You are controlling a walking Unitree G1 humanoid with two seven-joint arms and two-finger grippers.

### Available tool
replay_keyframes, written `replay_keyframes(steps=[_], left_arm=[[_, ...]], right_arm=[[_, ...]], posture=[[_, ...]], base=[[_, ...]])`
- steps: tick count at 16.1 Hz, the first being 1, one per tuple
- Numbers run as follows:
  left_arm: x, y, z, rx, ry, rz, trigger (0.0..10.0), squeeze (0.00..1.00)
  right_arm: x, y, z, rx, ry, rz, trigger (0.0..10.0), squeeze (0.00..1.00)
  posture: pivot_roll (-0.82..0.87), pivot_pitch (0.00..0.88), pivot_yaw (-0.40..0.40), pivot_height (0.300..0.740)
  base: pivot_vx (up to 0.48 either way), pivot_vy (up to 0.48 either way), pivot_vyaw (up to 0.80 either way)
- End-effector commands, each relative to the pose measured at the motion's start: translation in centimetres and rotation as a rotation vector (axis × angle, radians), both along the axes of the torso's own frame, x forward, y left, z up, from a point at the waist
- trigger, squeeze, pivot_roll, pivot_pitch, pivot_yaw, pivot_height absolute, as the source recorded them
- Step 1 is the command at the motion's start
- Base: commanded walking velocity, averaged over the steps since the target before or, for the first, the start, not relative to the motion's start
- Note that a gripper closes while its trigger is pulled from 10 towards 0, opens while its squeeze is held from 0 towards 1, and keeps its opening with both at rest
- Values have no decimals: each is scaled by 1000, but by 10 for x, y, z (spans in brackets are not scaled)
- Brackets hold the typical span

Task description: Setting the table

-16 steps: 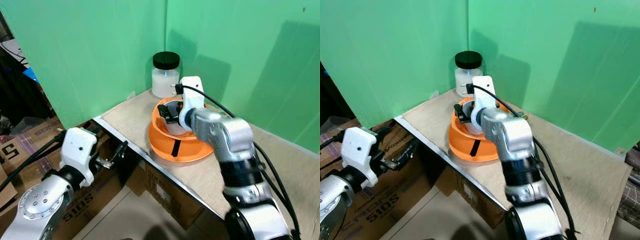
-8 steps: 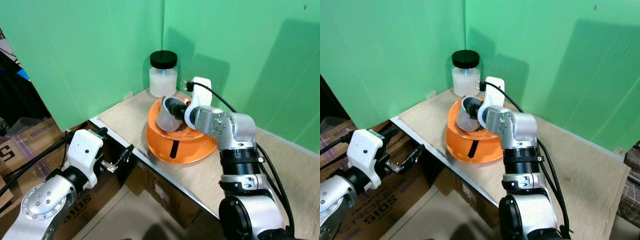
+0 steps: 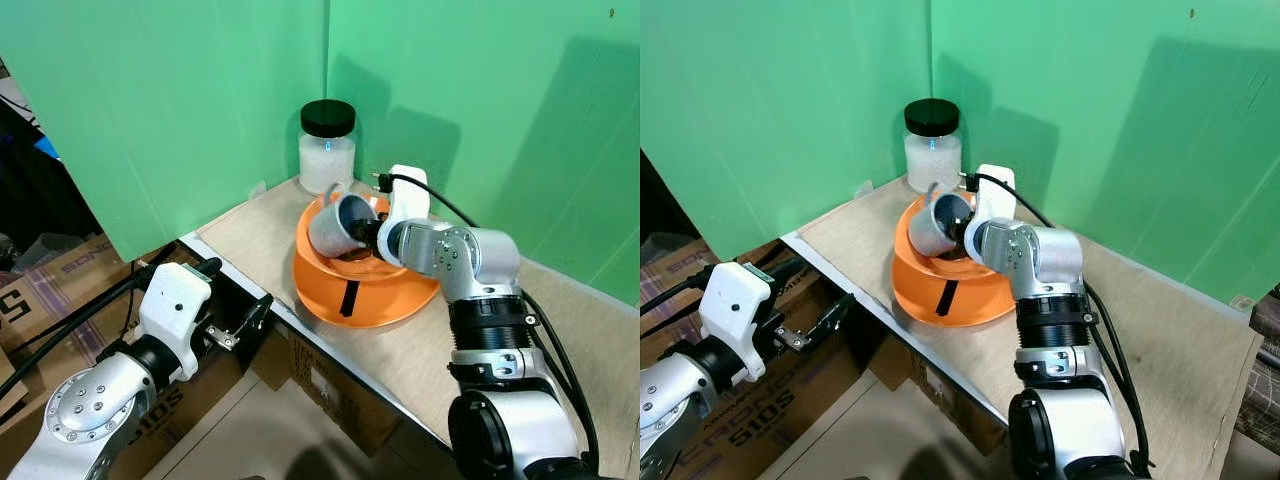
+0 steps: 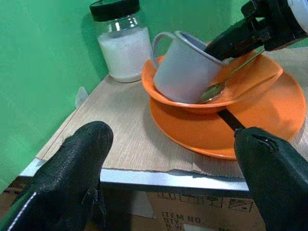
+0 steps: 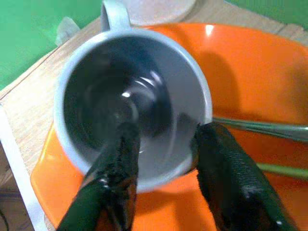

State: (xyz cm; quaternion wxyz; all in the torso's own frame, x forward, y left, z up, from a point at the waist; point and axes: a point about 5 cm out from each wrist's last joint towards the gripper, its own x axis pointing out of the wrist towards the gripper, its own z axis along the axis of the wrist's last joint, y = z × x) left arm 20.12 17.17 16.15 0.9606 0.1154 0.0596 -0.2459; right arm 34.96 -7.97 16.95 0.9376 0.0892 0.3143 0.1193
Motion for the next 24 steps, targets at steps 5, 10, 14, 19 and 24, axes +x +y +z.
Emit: replay_keyframes(steps=[5, 10, 14, 19, 24], left_arm=[[0, -1, 2, 20, -31, -5, 10000, 0], [0, -6, 0, 29, -35, -27, 10000, 0], [0, -7, -1, 36, -33, -37, 10000, 0], [0, -8, -1, 41, -25, -61, 10000, 0], [-1, -11, -2, 43, -18, -78, 10000, 0]], right_arm=[[4, 1, 36, 0, -343, 132, 314, 0], [-15, 10, 57, -15, -570, 559, 10000, 1000], [-31, 21, 37, -104, -509, 760, 10000, 1000], [-21, 27, 20, -213, -460, 662, 10000, 1000], [-12, 29, 13, -242, -411, 585, 10000, 0]], posture=[[44, 0, 21, 740], [33, 0, 18, 740], [38, 0, 17, 740], [34, 0, 24, 740], [43, 0, 23, 740]], base=[[0, 0, 0], [0, 0, 0], [0, 0, 0], [0, 0, 0], [0, 0, 0]])
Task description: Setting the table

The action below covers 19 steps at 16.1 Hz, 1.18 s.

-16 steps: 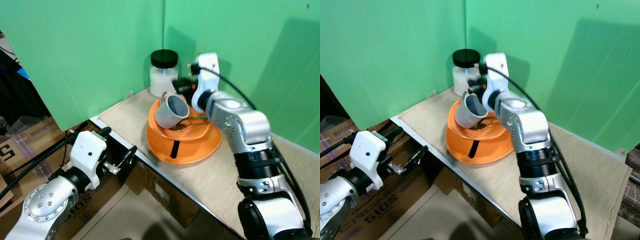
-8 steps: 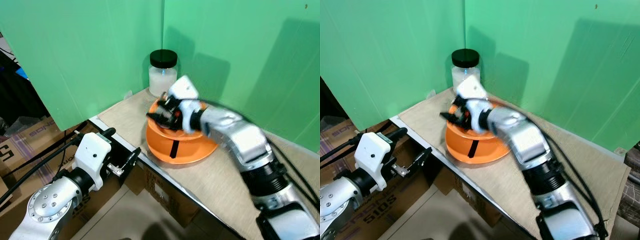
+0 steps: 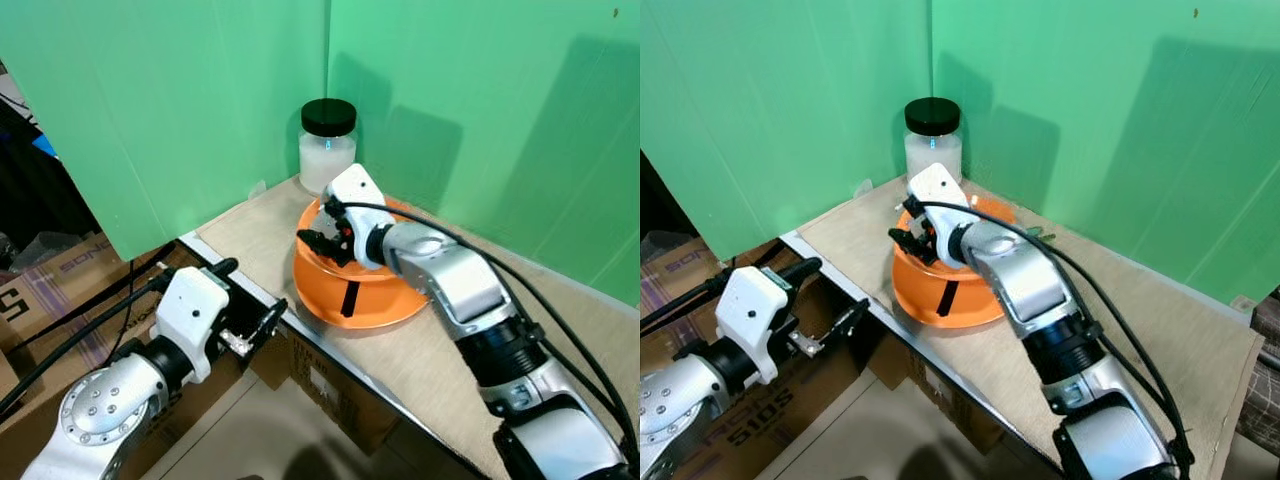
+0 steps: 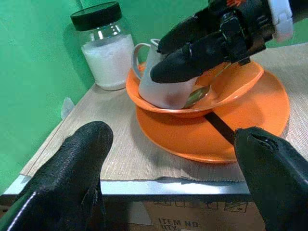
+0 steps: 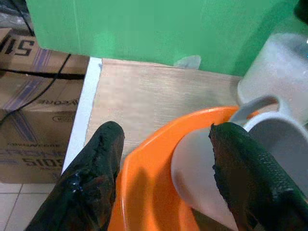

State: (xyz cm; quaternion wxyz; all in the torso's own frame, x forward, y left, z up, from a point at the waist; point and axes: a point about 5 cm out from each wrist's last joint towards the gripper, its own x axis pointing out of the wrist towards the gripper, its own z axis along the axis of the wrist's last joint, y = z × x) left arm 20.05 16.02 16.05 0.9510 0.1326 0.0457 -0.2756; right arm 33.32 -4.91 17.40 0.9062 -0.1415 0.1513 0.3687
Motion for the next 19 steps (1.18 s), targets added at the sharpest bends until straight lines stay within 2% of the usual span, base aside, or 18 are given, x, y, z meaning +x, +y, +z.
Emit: replay_keyframes(steps=[1, 3, 6, 8, 10, 13, 15, 16, 19], left_arm=[[0, 0, -1, 19, 10, -12, 10000, 0], [-1, 0, -2, 20, 13, -15, 10000, 0], [0, 1, -4, 27, 18, -28, 10000, 0], [0, 1, -5, 29, 21, -37, 10000, 0], [1, 1, -7, 30, 31, -55, 10000, 0], [0, 0, -10, 31, 45, -76, 10000, 0], [-1, 1, -10, 32, 47, -81, 10000, 0], [-1, 2, -11, 33, 47, -84, 10000, 0], [-3, 2, -12, 36, 52, -91, 10000, 0]], right_arm=[[5, -1, 9, 11, -19, -25, 10000, 0], [7, -2, 13, 45, -15, -49, 10000, 0], [13, -10, 13, 76, -5, -147, 10000, 0], [14, -13, 10, 63, 3, -188, 10000, 0], [14, -12, 0, 62, 55, -193, 10000, 0], [11, -5, -12, 114, 130, -170, 10000, 0], [11, -4, -18, 100, 140, -174, 10000, 0], [10, -2, -23, 91, 159, -184, 0, 0], [11, -3, -24, 92, 162, -183, 0, 0]], posture=[[43, 0, 23, 740], [41, 0, 26, 740], [41, 0, 30, 740], [41, 0, 30, 740], [38, 0, 38, 740], [36, 0, 47, 740], [36, 0, 47, 740], [42, 0, 43, 740], [42, 0, 42, 740]], base=[[0, 0, 0], [0, 0, 0], [0, 0, 0], [0, 0, 0], [0, 0, 0], [0, 0, 0], [0, 0, 0], [0, 0, 0], [0, 0, 0]])
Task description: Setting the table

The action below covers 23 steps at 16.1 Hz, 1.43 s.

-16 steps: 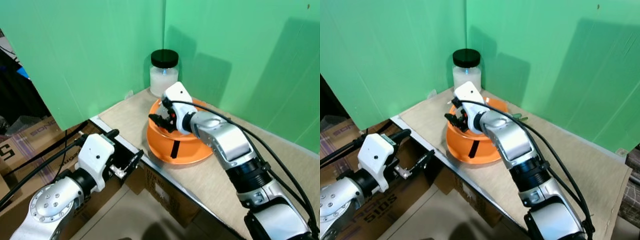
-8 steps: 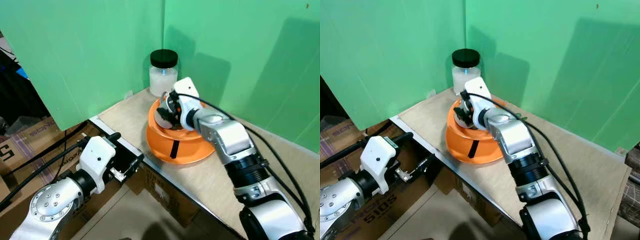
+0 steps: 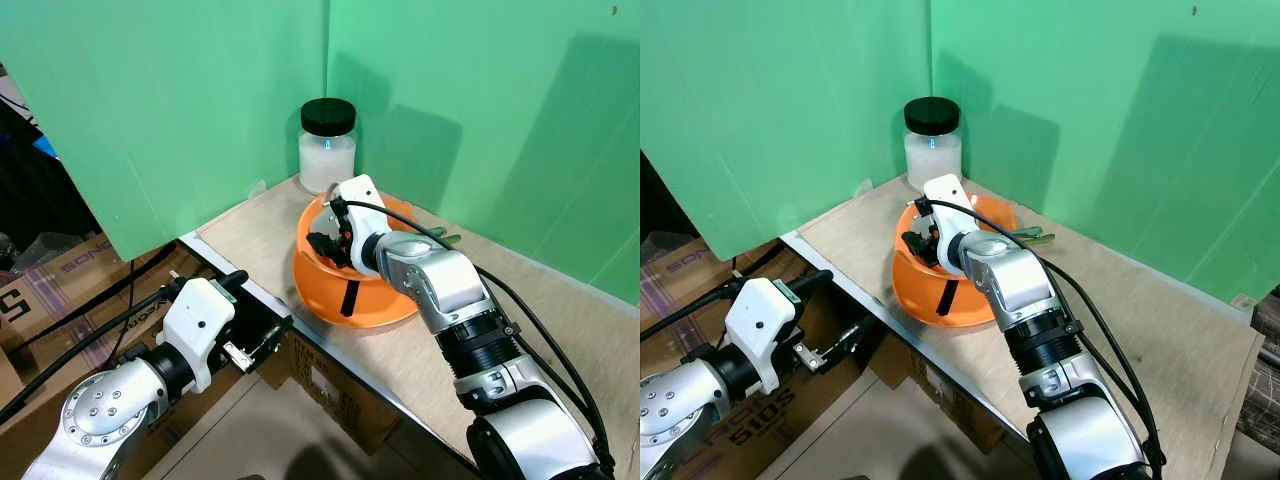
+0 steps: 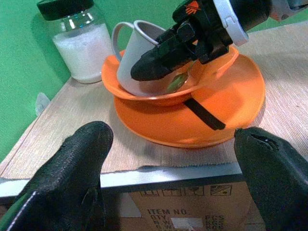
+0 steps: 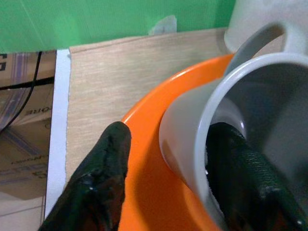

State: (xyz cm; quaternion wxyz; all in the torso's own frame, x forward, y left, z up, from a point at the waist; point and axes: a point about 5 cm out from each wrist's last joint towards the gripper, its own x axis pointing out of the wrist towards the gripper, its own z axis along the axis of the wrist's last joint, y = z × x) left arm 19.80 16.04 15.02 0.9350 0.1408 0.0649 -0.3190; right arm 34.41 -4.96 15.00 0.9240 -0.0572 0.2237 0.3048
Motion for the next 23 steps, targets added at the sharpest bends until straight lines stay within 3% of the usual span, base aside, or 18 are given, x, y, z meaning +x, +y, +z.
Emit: replay_keyframes(steps=[1, 19, 20, 23], left_arm=[[-1, 2, -2, 11, 7, -6, 10000, 0], [-1, -2, 6, 19, -1, -33, 10000, 0], [-1, -2, 6, 20, -1, -33, 10000, 0], [7, -1, 10, -15, -38, 7, 10000, 0]], right_arm=[[1, -3, 0, 5, -11, -9, 0, 0], [4, -1, 4, 23, -40, -9, 0, 0], [5, -1, 10, 38, -71, -7, 0, 0], [1, -8, 58, 187, -307, -19, 0, 0]], posture=[[41, 0, 43, 740], [45, 0, 48, 740], [43, 0, 52, 740], [26, 0, 53, 740]], base=[[0, 0, 0], [0, 0, 0], [0, 0, 0], [0, 0, 0]])
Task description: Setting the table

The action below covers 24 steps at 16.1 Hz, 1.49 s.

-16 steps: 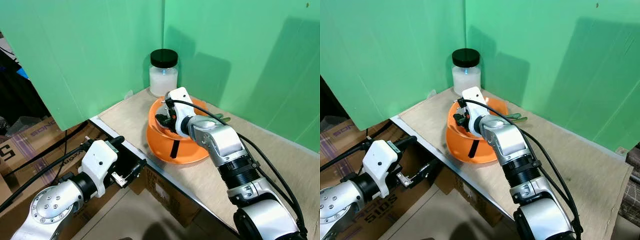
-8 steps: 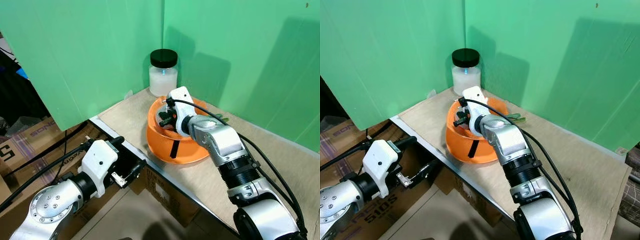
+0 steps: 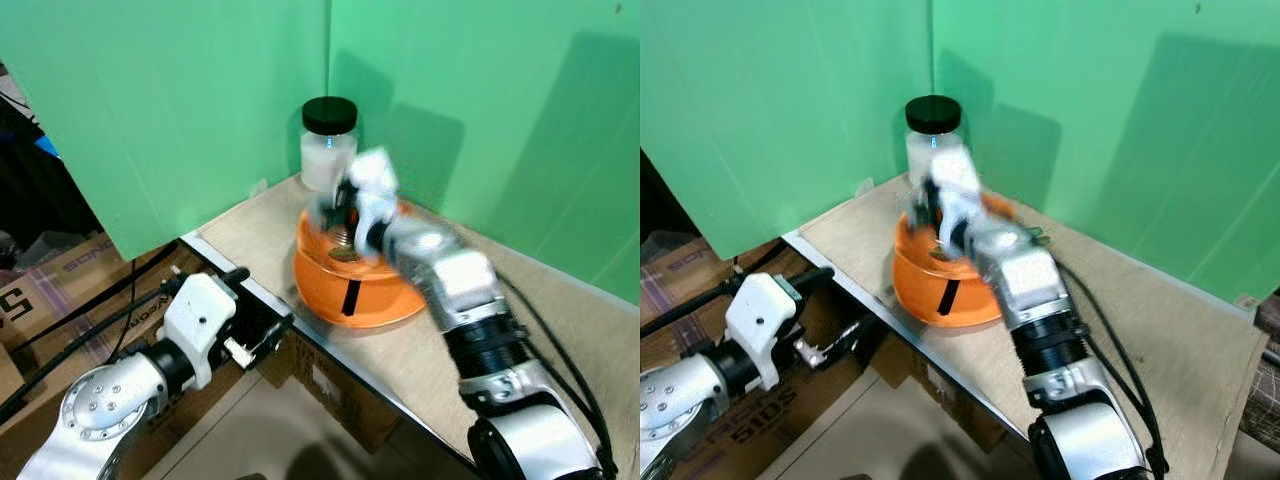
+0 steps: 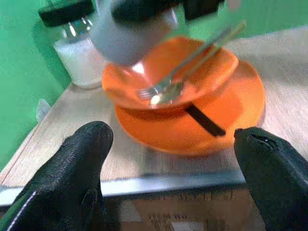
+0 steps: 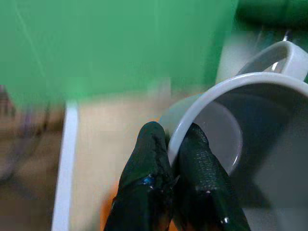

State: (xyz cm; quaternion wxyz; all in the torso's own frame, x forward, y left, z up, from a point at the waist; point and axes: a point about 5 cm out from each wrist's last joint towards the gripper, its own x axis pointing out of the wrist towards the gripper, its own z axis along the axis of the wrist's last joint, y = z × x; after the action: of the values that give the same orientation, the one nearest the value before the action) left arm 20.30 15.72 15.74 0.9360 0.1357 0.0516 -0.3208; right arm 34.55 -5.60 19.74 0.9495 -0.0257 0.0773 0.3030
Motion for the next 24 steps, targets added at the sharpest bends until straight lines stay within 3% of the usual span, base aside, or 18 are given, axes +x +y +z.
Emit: replay_keyframes(steps=[1, 2, 3, 6, 9, 12, 14, 18, 24], left_arm=[[4, 2, 5, -14, -28, 24, 10000, 0], [7, 2, 6, -27, -33, 35, 10000, 0], [15, 0, 8, -57, -48, 72, 10000, 0], [23, -4, 9, -90, -57, 115, 10000, 0], [36, -10, 16, -184, -104, 221, 10000, 0], [40, -9, 22, -247, -137, 329, 10000, 0], [39, -10, 22, -233, -152, 351, 10000, 0], [40, -15, 21, -238, -171, 395, 10000, 0], [39, -15, 18, -241, -152, 409, 10000, 0]], right_arm=[[-3, -7, 18, 43, -89, -12, 0, 0], [-6, -12, 22, 33, -129, -35, 8549, 0], [-18, -22, 30, 21, -217, -43, 10000, 0], [-31, -30, 33, 19, -288, -38, 10000, 0], [-53, -48, 37, 44, -328, -95, 10000, 0], [-64, -54, 25, 56, -259, -131, 10000, 0], [-72, -54, 18, -2, -309, -156, 10000, 0], [-75, -59, 6, 43, -235, -204, 10000, 0], [-81, -62, -1, 67, -195, -250, 10000, 0]], posture=[[18, 0, 54, 740], [18, 0, 54, 740], [-10, 0, 59, 740], [-18, 0, 63, 740], [-36, 0, 65, 740], [-44, 0, 55, 740], [-43, 0, 47, 740], [-60, 0, 5, 740], [-75, 0, 18, 740]], base=[[0, 0, 0], [0, 0, 0], [0, 0, 0], [0, 0, 0], [0, 0, 0], [0, 0, 0], [0, 0, 0], [0, 0, 0], [0, 0, 0]])
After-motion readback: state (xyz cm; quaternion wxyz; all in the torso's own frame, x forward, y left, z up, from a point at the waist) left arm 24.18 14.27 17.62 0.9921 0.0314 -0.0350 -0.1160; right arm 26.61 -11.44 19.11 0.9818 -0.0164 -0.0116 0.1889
